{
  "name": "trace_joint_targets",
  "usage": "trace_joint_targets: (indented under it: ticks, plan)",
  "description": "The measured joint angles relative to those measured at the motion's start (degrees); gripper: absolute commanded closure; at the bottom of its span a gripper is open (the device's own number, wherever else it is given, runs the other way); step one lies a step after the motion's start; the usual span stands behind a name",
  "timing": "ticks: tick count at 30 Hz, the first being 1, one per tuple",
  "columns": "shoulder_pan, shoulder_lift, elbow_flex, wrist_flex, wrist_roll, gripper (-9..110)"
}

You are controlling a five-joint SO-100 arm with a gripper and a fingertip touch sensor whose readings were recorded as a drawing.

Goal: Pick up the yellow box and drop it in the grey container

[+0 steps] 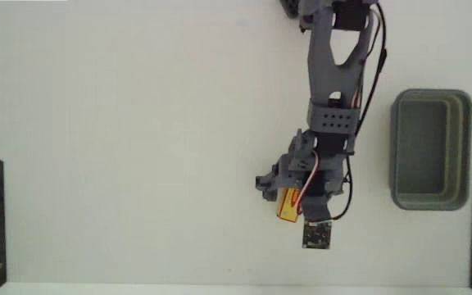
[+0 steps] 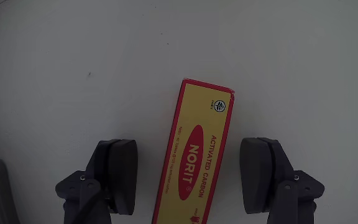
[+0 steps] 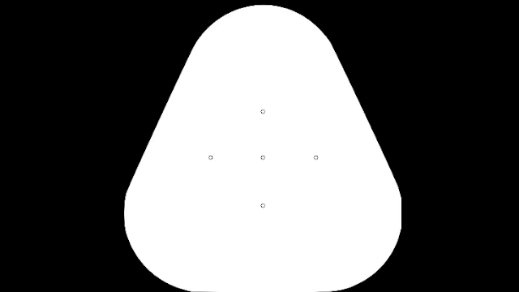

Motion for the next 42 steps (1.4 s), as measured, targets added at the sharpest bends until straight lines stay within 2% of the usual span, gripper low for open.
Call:
trace_joint_targets:
  ticks: [42]
  plan:
    - [0.00,0.00,0.00,0.00,0.00,8]
